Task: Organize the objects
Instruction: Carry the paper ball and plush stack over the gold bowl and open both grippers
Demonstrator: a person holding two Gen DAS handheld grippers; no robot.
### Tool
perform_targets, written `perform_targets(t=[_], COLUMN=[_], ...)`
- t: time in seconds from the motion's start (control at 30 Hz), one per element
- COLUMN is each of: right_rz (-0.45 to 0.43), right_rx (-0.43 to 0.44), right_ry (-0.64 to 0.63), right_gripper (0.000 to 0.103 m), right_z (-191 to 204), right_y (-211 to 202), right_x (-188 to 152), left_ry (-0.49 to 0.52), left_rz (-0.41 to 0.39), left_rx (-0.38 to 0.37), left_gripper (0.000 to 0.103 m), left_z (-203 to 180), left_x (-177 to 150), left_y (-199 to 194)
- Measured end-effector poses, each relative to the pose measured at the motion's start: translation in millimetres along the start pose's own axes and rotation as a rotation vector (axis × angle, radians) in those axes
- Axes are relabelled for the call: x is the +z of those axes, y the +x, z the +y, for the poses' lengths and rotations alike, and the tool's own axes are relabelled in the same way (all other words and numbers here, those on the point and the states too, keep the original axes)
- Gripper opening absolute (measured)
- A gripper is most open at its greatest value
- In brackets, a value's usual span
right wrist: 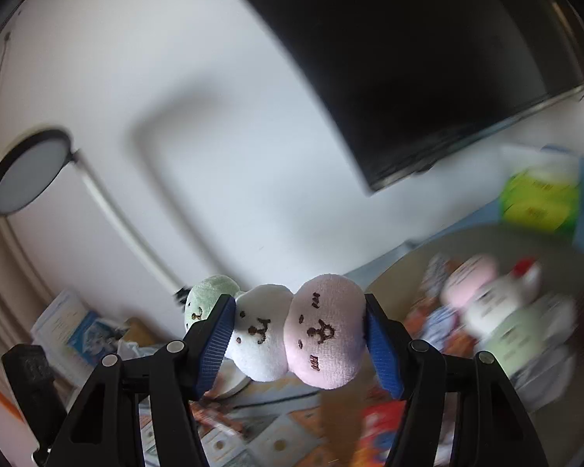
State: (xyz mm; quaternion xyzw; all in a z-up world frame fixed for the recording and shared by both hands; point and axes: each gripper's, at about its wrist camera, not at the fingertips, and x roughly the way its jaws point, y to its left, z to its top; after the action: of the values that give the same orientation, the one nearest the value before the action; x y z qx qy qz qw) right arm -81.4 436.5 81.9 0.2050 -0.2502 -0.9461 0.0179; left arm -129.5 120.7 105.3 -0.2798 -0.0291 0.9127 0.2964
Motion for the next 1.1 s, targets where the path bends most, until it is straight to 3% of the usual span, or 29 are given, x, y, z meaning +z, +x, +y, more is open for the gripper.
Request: perform_targets(t=[0.27, 0.5, 0.57, 0.6, 0.63, 0.67, 0.73, 0.87, 1.1], right_rz=[0.008, 0.040, 0.051, 0.048, 0.046, 0.050, 0.046, 0.043, 0.019], right_rx=[-0.161, -0.235, -0.255, -0.254, -0.253, -0.261, -0.278, -0.275, -0.244], right_ry=[-0.035, -0.029, -0.038, -0.036, -0.028, -0.020, -0.019, -0.048, -0.045], right_gripper=[0.064, 0.064, 0.069, 0.073, 0.079, 0.087, 0.094, 0.095, 0.095], right_z=[-29, -43, -43, -44, -45, -46, -45, -38, -22], right_y=[-4, 2, 7, 8, 8, 9, 9, 9, -2], right_x=[27, 27, 25, 24, 23, 23, 23, 23, 24], left_ry=[0.114, 0.170, 0.172, 0.166, 0.157, 0.146, 0.142, 0.162, 0.130], left_rz=[0.059, 0.124, 0.147, 0.173, 0.201, 0.227, 0.241, 0.266, 0.273], left_rx=[-0.087, -0.103, -0.109, -0.124, -0.140, -0.158, -0.159, -0.165, -0.186], left_gripper=[0.043, 0.045, 0.051, 0.063, 0.082, 0.088, 0.090, 0.099, 0.102], left_z=[-83, -103, -103, -103, -105, -105, -105, -110, -99], left_x=[7, -8, -13, -15, -17, -19, -23, -24, -20], left_y=[64, 100, 108, 113, 116, 120, 123, 124, 111])
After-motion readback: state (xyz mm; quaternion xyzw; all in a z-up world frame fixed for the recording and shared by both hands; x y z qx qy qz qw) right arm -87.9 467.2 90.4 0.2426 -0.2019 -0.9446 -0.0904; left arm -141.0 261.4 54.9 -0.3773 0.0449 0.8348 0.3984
